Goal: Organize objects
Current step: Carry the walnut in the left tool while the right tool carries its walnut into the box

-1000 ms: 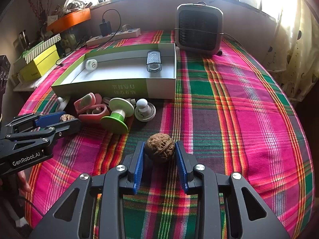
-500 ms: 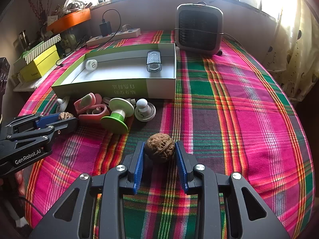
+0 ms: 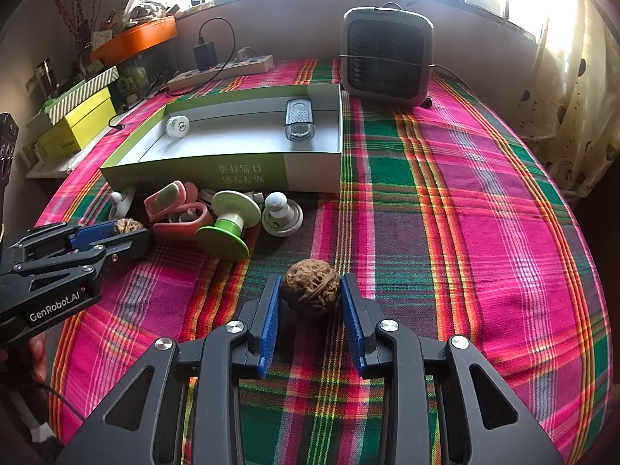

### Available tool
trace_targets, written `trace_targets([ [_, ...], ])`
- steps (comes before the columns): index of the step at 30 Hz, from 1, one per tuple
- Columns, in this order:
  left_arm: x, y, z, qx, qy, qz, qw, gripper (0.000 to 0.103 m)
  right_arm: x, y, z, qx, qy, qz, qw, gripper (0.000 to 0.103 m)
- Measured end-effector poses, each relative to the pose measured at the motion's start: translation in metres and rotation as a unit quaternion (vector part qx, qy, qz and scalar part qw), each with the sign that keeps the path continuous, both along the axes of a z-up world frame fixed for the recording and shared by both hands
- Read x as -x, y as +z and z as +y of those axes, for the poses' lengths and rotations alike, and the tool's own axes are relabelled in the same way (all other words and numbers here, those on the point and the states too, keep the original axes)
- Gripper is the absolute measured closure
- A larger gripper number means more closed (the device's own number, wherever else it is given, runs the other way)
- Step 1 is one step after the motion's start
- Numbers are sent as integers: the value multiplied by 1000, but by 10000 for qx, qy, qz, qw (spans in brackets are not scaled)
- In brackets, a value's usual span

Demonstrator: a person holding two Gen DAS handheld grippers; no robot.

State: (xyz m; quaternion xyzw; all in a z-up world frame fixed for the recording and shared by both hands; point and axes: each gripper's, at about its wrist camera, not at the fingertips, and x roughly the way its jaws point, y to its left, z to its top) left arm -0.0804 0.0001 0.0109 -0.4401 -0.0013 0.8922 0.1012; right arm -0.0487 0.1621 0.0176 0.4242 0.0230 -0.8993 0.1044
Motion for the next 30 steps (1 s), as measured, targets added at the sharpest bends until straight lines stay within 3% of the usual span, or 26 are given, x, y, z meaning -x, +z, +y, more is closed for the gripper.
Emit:
trace_targets([
  [19, -6, 26, -6, -106, -63, 238, 9996, 74, 1, 24, 0, 118, 135, 238, 9996, 71],
  [30, 11, 45, -18, -139, 53, 445, 9989, 74, 27, 49, -7, 242, 330, 472, 9980, 71],
])
